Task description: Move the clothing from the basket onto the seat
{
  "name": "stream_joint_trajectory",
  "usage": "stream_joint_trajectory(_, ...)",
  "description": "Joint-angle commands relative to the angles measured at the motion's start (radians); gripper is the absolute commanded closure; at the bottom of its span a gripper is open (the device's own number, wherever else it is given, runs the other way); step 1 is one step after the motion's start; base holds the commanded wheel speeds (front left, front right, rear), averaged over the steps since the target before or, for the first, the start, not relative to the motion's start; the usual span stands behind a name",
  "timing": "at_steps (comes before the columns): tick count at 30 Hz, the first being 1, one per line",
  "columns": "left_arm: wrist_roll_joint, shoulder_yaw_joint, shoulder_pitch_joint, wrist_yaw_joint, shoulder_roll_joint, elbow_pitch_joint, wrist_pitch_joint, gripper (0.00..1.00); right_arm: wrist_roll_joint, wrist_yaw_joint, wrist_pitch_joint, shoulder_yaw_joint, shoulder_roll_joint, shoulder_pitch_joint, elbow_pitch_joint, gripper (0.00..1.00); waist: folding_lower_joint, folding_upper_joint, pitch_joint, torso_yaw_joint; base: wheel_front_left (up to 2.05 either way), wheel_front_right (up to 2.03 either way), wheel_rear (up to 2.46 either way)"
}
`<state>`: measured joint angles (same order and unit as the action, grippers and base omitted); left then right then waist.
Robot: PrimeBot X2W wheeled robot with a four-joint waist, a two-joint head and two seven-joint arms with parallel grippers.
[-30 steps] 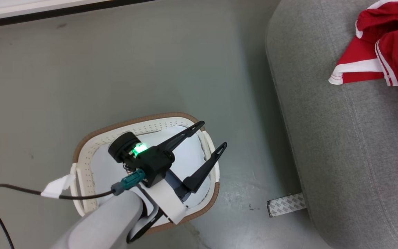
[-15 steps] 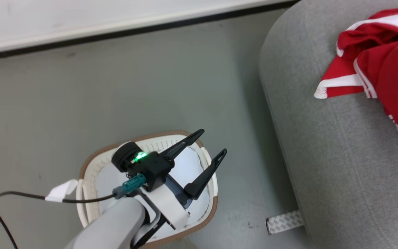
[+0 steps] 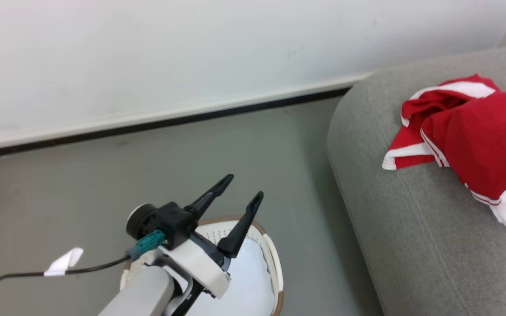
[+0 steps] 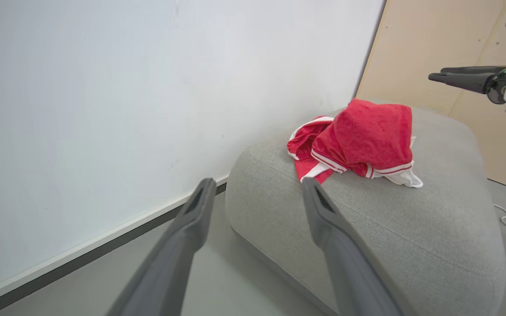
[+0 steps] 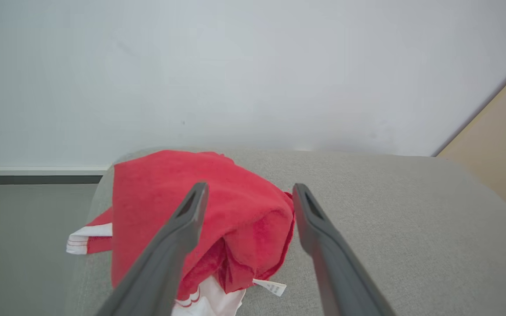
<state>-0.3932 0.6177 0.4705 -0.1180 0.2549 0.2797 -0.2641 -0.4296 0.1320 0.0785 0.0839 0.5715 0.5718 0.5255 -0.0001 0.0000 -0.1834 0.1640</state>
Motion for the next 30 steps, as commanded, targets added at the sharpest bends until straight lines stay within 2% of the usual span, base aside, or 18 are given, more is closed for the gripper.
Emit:
stream_joint_trajectory(1, -0.001, -0.006, -0.018, 0.002, -0.003, 0.003, 0.000, 0.00, -0.008, -0.003, -0.003, 0.002, 0.007, -0.021, -0.010, 0.00, 0.0001, 0.0000, 0.049, -0.024, 0.00, 0.00, 0.00)
stream_joint_trajectory(5, 0.002, -0.068, -0.049, 0.015, -0.012, 0.008, 0.000, 0.00, -0.034, -0.003, -0.018, 0.022, 0.022, -0.077, -0.118, 0.00, 0.0001, 0.0000, 0.103, -0.058, 0.00, 0.00, 0.00)
stream_joint_trajectory(11, 0.012, -0.161, -0.102, 0.039, -0.014, 0.016, 0.000, 0.00, -0.025, -0.003, -0.052, 0.030, -0.008, -0.152, -0.248, 0.00, 0.0001, 0.0000, 0.161, -0.099, 0.00, 0.00, 0.00)
stream_joint_trajectory(16, 0.034, -0.256, -0.166, 0.097, -0.035, 0.012, 0.000, 0.00, -0.028, -0.003, -0.103, 0.019, -0.088, -0.235, -0.319, 0.00, 0.0001, 0.0000, 0.196, -0.132, 0.00, 0.00, 0.00)
stream_joint_trajectory(19, 0.048, -0.309, -0.206, 0.109, -0.047, -0.006, 0.000, 0.00, -0.015, -0.003, -0.152, -0.002, -0.140, -0.287, -0.347, 0.00, 0.0001, 0.0000, 0.207, -0.151, 0.00, 0.00, 0.00)
stream_joint_trajectory(25, 0.051, -0.416, -0.281, 0.098, -0.086, -0.028, 0.000, 0.00, 0.052, -0.003, -0.266, -0.054, -0.296, -0.396, -0.354, 0.00, 0.0001, 0.0000, 0.213, -0.185, 0.00, 0.00, 0.00)
stream_joint_trajectory(30, 0.099, -0.480, -0.334, 0.074, -0.103, -0.019, 0.000, 0.00, 0.114, -0.003, -0.314, -0.043, -0.385, -0.472, -0.317, 0.00, 0.0001, 0.0000, 0.212, -0.204, 0.00, 0.00, 0.00)
